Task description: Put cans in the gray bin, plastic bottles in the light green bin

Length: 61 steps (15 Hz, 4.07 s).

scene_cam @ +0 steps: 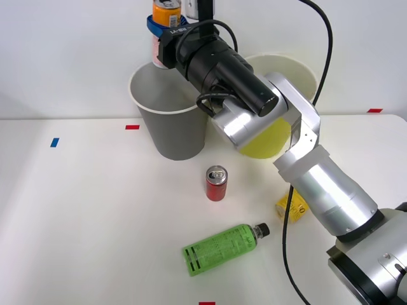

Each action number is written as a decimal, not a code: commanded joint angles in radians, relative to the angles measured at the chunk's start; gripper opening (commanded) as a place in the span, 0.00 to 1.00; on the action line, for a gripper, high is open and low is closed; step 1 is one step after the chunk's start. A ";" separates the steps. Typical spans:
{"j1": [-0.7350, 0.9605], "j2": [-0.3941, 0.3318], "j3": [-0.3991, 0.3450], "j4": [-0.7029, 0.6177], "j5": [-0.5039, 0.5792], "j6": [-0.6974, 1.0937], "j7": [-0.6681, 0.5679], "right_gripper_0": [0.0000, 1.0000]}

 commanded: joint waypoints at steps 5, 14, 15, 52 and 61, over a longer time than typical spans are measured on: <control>0.001 -0.006 0.018 0.002 0.043 -0.003 -0.006 1.00; 0.312 -0.093 0.012 -0.185 0.138 -0.190 0.003 1.00; 0.374 -0.102 -0.001 -0.235 0.150 -0.190 0.006 1.00; 1.658 -0.012 -0.340 -0.692 0.210 -0.477 0.068 1.00; 1.748 -0.009 -0.280 -0.541 0.088 -0.790 0.419 1.00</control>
